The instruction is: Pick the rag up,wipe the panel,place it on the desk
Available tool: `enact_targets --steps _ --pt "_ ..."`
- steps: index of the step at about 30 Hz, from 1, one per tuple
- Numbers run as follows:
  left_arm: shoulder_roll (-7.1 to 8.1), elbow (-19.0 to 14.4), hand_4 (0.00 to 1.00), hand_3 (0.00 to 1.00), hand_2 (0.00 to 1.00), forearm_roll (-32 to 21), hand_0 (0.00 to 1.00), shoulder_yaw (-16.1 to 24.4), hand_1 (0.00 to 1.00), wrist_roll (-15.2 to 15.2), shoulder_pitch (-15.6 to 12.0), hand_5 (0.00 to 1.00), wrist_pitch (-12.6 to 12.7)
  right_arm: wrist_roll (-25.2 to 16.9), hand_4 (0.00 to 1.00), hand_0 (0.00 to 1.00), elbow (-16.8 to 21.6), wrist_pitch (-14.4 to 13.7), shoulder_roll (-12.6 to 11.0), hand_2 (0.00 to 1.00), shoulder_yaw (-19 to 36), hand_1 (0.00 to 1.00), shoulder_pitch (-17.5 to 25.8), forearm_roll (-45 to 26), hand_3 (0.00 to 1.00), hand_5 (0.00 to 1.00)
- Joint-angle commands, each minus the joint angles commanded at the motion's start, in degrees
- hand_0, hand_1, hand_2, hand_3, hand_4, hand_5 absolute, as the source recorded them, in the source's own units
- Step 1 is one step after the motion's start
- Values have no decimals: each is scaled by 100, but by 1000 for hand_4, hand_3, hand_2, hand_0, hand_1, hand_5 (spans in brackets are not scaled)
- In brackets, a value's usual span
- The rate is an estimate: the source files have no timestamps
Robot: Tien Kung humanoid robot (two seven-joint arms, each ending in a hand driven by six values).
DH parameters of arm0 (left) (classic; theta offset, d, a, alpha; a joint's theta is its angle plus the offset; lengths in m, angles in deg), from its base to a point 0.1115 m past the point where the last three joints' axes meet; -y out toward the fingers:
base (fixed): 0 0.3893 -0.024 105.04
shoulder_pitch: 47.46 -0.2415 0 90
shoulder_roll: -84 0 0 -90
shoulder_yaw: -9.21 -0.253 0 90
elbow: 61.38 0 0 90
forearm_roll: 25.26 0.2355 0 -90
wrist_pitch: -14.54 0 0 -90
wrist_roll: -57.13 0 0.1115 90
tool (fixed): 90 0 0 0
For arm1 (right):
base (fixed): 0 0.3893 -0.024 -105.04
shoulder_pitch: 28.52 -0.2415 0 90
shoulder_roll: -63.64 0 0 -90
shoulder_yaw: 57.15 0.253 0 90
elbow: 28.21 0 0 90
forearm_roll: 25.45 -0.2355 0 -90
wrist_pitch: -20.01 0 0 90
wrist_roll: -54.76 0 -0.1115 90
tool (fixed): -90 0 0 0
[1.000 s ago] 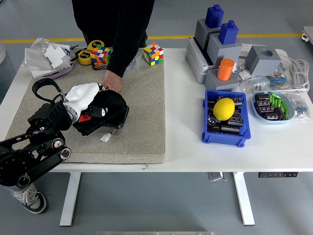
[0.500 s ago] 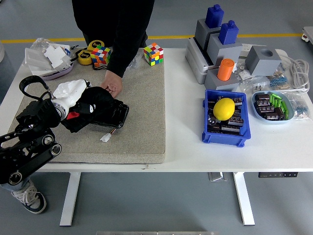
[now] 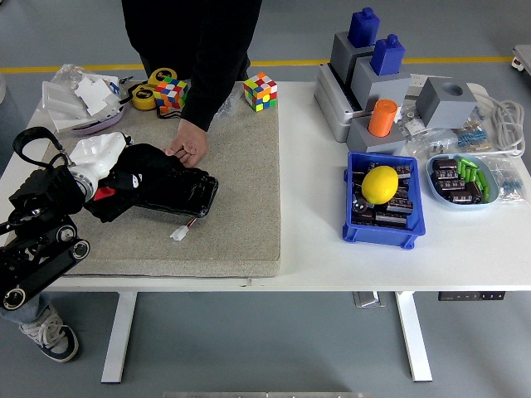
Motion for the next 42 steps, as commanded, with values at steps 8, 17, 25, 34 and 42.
enact_targets --steps 8,17,25,34,42 --pt "166 62 568 583 437 41 249 199 177 -19 -74 95 2 16 998 731 2 1 -4 681 19 667 11 9 618 567" --pt "358 339 567 584 438 38 250 399 176 -105 -193 94 29 21 998 731 19 -10 -8 681 22 667 9 27 618 568" --pt "374 519 568 584 437 60 250 569 176 -160 -317 97 83 25 998 732 23 -11 -11 681 31 666 15 31 618 568" --pt "448 522 568 584 437 120 251 733 176 -154 -383 97 95 22 998 731 31 -15 -11 681 15 666 6 29 618 568" --pt "589 538 568 584 437 135 251 1004 176 -191 -381 97 110 21 998 731 29 -11 3 681 24 666 10 20 618 568"
